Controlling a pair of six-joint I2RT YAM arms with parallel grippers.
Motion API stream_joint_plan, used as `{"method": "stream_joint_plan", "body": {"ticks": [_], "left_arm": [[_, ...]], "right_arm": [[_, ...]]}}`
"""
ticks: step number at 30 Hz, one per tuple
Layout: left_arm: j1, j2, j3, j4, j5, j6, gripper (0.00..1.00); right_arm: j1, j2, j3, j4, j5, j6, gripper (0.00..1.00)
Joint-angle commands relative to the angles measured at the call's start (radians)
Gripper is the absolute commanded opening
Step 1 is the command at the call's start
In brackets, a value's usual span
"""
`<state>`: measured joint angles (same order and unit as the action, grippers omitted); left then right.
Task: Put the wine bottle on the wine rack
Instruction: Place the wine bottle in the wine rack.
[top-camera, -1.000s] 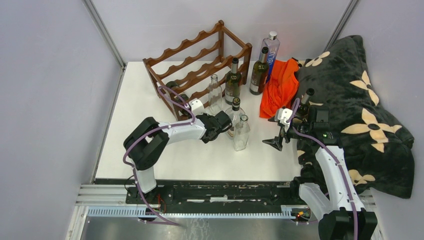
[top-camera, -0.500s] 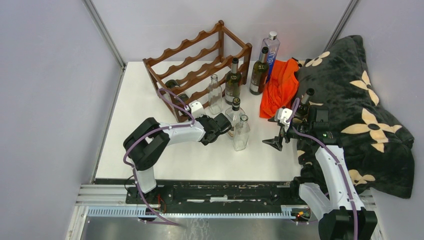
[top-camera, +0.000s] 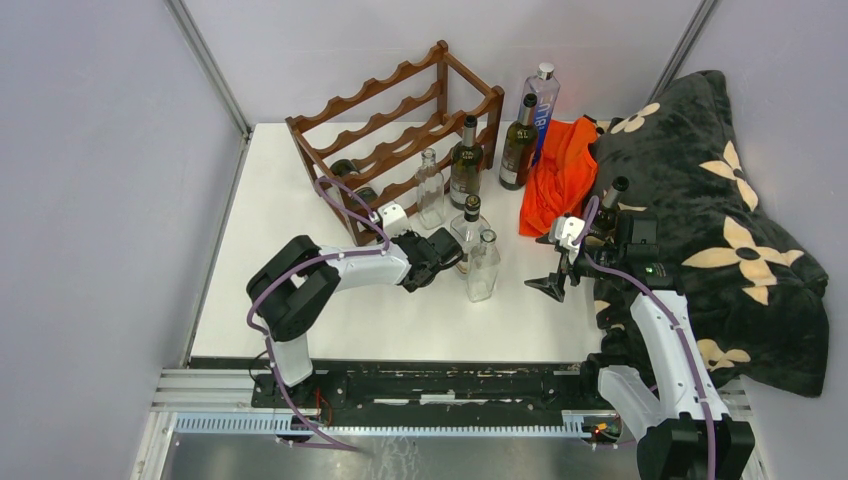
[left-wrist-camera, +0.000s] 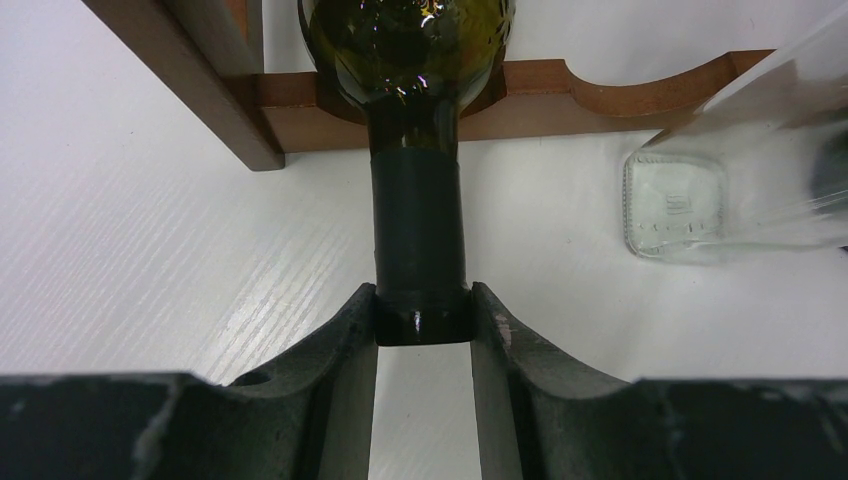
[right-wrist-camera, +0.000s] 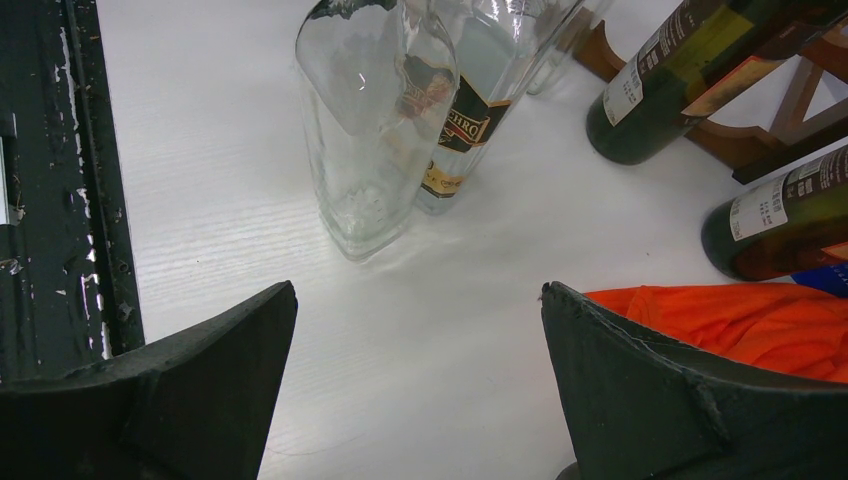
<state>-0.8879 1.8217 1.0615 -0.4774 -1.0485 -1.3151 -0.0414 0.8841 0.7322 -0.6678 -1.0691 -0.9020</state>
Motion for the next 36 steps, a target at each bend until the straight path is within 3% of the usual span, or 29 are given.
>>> {"method": "stream_joint_plan", "body": {"ticks": [1, 22, 36], "left_arm": [[0.016, 0.020, -0.021, 0.041, -0.043, 0.029, 0.20], [-0.021, 0.044, 0.005, -0.032, -0.116, -0.034, 0.20], [-0.011, 0.096, 0.026, -0.079, -0.048, -0.146, 0.19]], "right_arm": [[-0.005, 0.003, 0.030, 0.006, -0.034, -0.017, 0.98], [-0.005, 0.009, 0.036, -0.007, -0.035, -0.027, 0.98], [-0.005, 0.004, 0.037, -0.014, -0.033, -0.034, 0.98]]}}
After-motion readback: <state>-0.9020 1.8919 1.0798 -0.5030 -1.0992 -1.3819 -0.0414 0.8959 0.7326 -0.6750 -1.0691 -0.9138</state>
